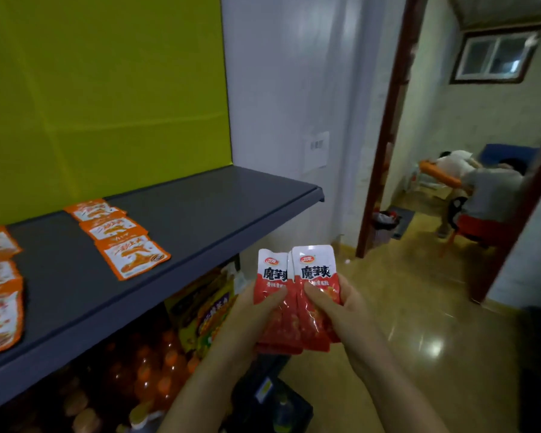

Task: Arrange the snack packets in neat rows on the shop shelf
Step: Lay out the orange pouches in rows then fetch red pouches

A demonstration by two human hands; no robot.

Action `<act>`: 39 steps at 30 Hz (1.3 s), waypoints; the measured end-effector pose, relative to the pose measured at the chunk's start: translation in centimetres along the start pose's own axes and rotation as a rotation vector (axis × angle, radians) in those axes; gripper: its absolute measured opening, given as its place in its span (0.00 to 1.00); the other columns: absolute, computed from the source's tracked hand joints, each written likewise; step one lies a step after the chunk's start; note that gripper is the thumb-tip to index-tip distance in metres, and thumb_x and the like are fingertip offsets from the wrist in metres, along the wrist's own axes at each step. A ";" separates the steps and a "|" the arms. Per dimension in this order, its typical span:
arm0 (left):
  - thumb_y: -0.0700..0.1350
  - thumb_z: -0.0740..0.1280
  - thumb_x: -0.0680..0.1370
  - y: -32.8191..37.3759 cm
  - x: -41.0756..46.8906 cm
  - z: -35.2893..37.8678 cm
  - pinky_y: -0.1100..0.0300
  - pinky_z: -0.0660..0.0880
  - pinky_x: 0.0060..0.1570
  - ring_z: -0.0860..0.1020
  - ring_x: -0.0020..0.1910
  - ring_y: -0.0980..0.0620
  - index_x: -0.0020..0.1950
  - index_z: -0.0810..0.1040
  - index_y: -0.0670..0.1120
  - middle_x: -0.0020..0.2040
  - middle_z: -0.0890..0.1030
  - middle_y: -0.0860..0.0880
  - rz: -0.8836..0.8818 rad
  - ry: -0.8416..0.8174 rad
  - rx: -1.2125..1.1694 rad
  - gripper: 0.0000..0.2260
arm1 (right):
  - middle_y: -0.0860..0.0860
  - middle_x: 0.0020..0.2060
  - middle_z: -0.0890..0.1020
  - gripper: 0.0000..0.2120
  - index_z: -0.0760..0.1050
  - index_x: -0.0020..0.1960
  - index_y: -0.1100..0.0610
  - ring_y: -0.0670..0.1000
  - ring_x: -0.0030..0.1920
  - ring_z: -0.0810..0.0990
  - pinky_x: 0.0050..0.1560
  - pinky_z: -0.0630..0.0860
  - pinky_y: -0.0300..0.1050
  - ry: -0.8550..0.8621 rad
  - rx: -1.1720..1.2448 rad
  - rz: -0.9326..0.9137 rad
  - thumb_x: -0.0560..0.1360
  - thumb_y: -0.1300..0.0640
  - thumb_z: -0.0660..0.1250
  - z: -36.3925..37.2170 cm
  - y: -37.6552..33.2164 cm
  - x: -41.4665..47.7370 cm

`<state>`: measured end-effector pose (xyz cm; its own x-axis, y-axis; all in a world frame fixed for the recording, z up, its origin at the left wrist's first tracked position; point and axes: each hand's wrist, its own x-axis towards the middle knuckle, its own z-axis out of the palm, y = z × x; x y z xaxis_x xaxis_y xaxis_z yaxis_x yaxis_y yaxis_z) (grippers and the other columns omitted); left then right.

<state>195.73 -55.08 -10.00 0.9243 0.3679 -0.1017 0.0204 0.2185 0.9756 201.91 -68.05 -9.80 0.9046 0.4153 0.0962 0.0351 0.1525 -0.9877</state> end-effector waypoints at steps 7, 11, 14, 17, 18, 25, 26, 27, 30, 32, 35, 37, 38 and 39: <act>0.40 0.70 0.72 2.7 5.7 1.0 0.61 0.79 0.36 0.84 0.44 0.50 0.54 0.78 0.49 0.46 0.85 0.48 0.207 0.238 -0.059 0.12 | 0.40 0.38 0.84 0.05 0.76 0.45 0.43 0.39 0.39 0.83 0.31 0.76 0.31 -0.297 -0.129 -0.086 0.71 0.51 0.69 0.2 -1.3 11.2; 0.39 0.69 0.73 4.7 7.3 0.3 0.63 0.79 0.34 0.84 0.42 0.51 0.55 0.77 0.47 0.45 0.85 0.48 0.317 0.437 -0.078 0.12 | 0.41 0.39 0.84 0.06 0.76 0.48 0.44 0.38 0.39 0.83 0.30 0.75 0.29 -0.514 -0.153 -0.109 0.72 0.51 0.69 2.3 -2.7 16.4; 0.40 0.69 0.72 6.4 7.6 -1.6 0.65 0.77 0.31 0.84 0.38 0.54 0.53 0.76 0.50 0.41 0.86 0.52 0.390 0.590 -0.059 0.12 | 0.44 0.42 0.84 0.06 0.75 0.49 0.45 0.41 0.41 0.84 0.37 0.79 0.35 -0.630 -0.157 -0.164 0.72 0.51 0.69 5.0 -3.6 19.3; 0.41 0.70 0.71 8.1 7.1 -4.4 0.64 0.78 0.32 0.84 0.37 0.56 0.52 0.76 0.51 0.40 0.86 0.53 0.446 0.775 -0.008 0.11 | 0.46 0.46 0.84 0.04 0.75 0.48 0.45 0.46 0.46 0.84 0.45 0.80 0.43 -0.720 -0.123 -0.178 0.74 0.51 0.67 8.5 -4.2 21.9; 0.41 0.70 0.71 8.6 6.9 -5.5 0.63 0.79 0.32 0.83 0.36 0.56 0.53 0.76 0.50 0.40 0.85 0.52 0.463 0.833 0.019 0.12 | 0.47 0.47 0.84 0.03 0.75 0.48 0.45 0.47 0.47 0.83 0.45 0.79 0.43 -0.737 -0.126 -0.170 0.74 0.52 0.66 9.9 -4.3 22.8; 0.38 0.68 0.73 11.1 4.7 -11.7 0.61 0.79 0.30 0.83 0.34 0.56 0.48 0.77 0.48 0.37 0.85 0.52 0.507 0.999 0.072 0.07 | 0.57 0.49 0.82 0.07 0.71 0.39 0.51 0.55 0.50 0.80 0.50 0.74 0.46 -0.781 -0.371 -0.112 0.74 0.60 0.62 20.5 -3.0 28.9; 0.38 0.68 0.73 11.2 4.4 -12.3 0.60 0.80 0.31 0.83 0.35 0.55 0.49 0.77 0.49 0.39 0.85 0.51 0.508 1.003 0.061 0.08 | 0.57 0.51 0.82 0.08 0.70 0.38 0.52 0.55 0.52 0.80 0.52 0.74 0.47 -0.788 -0.401 -0.108 0.74 0.61 0.63 21.6 -2.9 29.6; 0.38 0.68 0.73 11.4 4.2 -12.8 0.60 0.79 0.31 0.83 0.35 0.54 0.49 0.77 0.49 0.39 0.85 0.51 0.506 1.004 0.051 0.08 | 0.57 0.52 0.81 0.07 0.71 0.39 0.53 0.56 0.54 0.80 0.54 0.74 0.48 -0.785 -0.432 -0.119 0.74 0.61 0.64 22.7 -2.8 30.4; 0.39 0.68 0.73 11.6 3.8 -14.0 0.62 0.78 0.28 0.83 0.34 0.55 0.49 0.77 0.49 0.37 0.85 0.52 0.478 1.033 0.059 0.07 | 0.58 0.55 0.81 0.07 0.76 0.50 0.60 0.57 0.56 0.79 0.54 0.74 0.47 -0.780 -0.594 -0.200 0.73 0.60 0.66 25.2 -2.5 32.8; 0.39 0.68 0.73 11.7 3.8 -14.6 0.62 0.78 0.28 0.83 0.34 0.55 0.50 0.77 0.48 0.37 0.85 0.53 0.458 1.052 0.064 0.08 | 0.59 0.56 0.81 0.14 0.77 0.56 0.62 0.58 0.57 0.78 0.55 0.73 0.47 -0.761 -0.713 -0.233 0.73 0.57 0.66 26.3 -2.0 33.8; 0.40 0.69 0.72 11.8 4.0 -14.9 0.62 0.79 0.29 0.83 0.34 0.55 0.50 0.77 0.48 0.37 0.86 0.52 0.441 1.072 0.061 0.08 | 0.59 0.56 0.80 0.15 0.78 0.56 0.61 0.59 0.57 0.77 0.46 0.70 0.43 -0.701 -0.798 -0.266 0.73 0.54 0.66 26.8 -0.9 34.5; 0.41 0.69 0.72 11.9 4.3 -14.9 0.61 0.79 0.30 0.84 0.35 0.54 0.51 0.77 0.49 0.39 0.86 0.51 0.440 1.073 0.062 0.09 | 0.59 0.56 0.80 0.17 0.78 0.55 0.61 0.60 0.58 0.77 0.46 0.69 0.43 -0.669 -0.861 -0.293 0.73 0.50 0.66 27.0 -0.5 34.8; 0.41 0.69 0.72 12.0 4.5 -14.8 0.61 0.79 0.30 0.84 0.36 0.54 0.51 0.77 0.49 0.39 0.86 0.51 0.443 1.069 0.062 0.09 | 0.59 0.56 0.79 0.18 0.77 0.56 0.60 0.60 0.58 0.76 0.48 0.70 0.44 -0.659 -0.881 -0.301 0.73 0.49 0.65 27.0 -0.3 34.9; 0.41 0.69 0.72 12.1 4.7 -14.7 0.61 0.79 0.30 0.84 0.37 0.53 0.51 0.77 0.50 0.40 0.86 0.51 0.446 1.065 0.059 0.09 | 0.59 0.57 0.79 0.19 0.78 0.56 0.59 0.61 0.59 0.76 0.50 0.71 0.45 -0.656 -0.893 -0.311 0.73 0.47 0.65 27.1 -0.2 35.0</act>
<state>194.74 -37.45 -1.57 0.0651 0.9834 0.1692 -0.1829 -0.1549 0.9708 222.02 -29.27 -2.94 0.4184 0.8977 0.1383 0.7436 -0.2511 -0.6196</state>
